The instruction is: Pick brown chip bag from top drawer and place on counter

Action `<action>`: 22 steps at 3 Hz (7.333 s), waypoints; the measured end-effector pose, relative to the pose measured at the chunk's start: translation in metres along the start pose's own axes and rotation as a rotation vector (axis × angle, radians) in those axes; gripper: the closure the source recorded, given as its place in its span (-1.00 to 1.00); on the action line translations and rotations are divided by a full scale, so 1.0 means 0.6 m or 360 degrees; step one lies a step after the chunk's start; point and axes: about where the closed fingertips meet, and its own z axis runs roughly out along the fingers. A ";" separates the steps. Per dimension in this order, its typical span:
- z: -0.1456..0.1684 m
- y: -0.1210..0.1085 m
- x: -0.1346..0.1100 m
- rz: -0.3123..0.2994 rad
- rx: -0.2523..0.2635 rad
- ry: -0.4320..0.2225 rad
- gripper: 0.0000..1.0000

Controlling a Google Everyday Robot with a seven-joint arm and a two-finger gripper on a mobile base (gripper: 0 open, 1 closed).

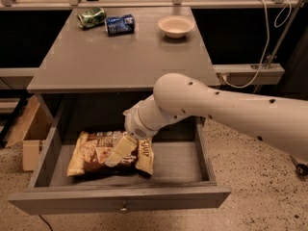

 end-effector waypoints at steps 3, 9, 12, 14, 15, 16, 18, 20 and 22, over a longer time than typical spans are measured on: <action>0.084 -0.017 0.030 -0.0049 0.0045 0.0073 -1.00; 0.087 -0.043 0.069 0.0020 0.0307 -0.0144 0.77; -0.040 -0.054 0.092 0.0017 0.0490 -0.0238 1.00; -0.128 -0.035 0.037 -0.0097 0.0648 -0.0272 1.00; -0.286 -0.046 0.014 -0.0142 0.0917 -0.0293 1.00; -0.386 -0.081 0.013 -0.0117 0.1076 -0.0309 1.00; -0.396 -0.109 -0.015 -0.0128 0.1127 -0.0305 1.00; -0.425 -0.235 -0.058 -0.0072 0.1229 -0.0299 1.00; -0.330 -0.368 -0.103 0.0015 0.1098 -0.0166 1.00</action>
Offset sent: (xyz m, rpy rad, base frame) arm 0.0162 0.0190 -0.0520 -0.1127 -0.0573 0.0145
